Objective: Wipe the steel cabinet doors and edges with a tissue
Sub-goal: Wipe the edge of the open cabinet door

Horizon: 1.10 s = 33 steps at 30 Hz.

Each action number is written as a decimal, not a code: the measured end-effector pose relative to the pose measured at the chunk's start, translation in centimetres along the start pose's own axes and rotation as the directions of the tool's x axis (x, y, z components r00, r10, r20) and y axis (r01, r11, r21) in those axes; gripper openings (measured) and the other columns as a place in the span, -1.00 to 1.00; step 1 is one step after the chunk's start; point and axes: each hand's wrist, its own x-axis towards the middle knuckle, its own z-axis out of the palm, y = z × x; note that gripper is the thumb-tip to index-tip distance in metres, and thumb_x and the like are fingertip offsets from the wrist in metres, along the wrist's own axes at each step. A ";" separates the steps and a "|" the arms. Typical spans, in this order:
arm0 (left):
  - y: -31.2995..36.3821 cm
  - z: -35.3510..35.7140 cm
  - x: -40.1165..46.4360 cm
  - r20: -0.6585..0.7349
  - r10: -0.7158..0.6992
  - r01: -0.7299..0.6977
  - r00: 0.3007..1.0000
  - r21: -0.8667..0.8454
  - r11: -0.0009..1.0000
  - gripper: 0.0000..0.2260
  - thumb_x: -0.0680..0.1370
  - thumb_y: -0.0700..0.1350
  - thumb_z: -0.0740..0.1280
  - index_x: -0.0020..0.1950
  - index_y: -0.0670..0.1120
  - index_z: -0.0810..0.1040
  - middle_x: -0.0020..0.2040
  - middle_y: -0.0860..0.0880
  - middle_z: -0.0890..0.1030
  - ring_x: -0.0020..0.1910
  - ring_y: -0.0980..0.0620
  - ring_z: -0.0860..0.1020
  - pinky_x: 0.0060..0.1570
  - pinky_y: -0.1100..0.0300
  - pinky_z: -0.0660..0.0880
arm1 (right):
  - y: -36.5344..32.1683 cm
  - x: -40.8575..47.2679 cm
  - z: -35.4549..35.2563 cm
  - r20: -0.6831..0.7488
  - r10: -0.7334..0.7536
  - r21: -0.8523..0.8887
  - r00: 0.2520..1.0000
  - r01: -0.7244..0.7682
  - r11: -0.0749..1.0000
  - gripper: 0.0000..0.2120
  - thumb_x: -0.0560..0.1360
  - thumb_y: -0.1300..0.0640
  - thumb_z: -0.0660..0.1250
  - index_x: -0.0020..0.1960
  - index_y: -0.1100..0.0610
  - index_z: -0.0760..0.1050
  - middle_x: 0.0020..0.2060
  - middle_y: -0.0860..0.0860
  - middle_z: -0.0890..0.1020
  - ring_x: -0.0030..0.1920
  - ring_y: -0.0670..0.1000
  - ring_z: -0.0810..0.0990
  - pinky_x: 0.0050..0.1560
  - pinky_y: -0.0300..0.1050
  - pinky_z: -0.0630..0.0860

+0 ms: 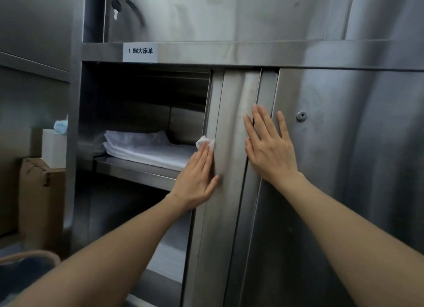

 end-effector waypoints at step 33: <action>-1.2 5.1 -4.7 -0.147 0.097 -0.104 0.984 -0.038 0.994 -0.43 0.68 -0.05 0.07 0.58 -0.32 0.02 0.59 -0.29 0.03 0.60 -0.14 -0.03 0.58 -0.01 -0.03 | -9.3 -18.5 4.4 0.022 -0.167 -0.060 0.986 0.168 0.984 -0.43 0.65 0.00 0.06 0.60 0.19 0.11 0.58 0.20 0.14 0.58 0.14 0.13 0.54 0.20 0.07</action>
